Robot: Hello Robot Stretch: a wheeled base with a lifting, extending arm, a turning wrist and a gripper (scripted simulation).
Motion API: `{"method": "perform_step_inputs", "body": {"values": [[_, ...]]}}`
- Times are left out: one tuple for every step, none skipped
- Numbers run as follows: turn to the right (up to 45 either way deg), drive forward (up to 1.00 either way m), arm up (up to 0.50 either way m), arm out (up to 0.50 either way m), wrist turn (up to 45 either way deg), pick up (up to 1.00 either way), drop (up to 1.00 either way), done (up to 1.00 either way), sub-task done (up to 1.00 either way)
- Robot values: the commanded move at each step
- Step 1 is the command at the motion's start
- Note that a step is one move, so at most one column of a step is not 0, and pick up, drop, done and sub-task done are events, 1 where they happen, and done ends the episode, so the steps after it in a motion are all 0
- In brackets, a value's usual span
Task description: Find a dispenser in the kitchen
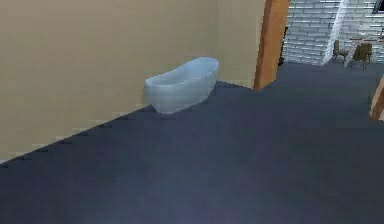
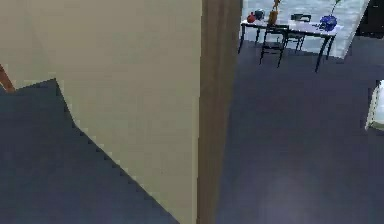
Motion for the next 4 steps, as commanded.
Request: {"method": "perform_step_inputs", "body": {"values": [[36.0,0.00,0.00,0.00,0.0,0.00,0.00,0.00,0.00],[0.0,1.00,0.00,0.00,0.0,0.00,0.00,0.00,0.00],[0.0,1.00,0.00,0.00,0.0,0.00,0.00,0.00,0.00],[3.0,0.00,0.00,0.00,0.0,0.00,0.00,0.00,0.00]]}}
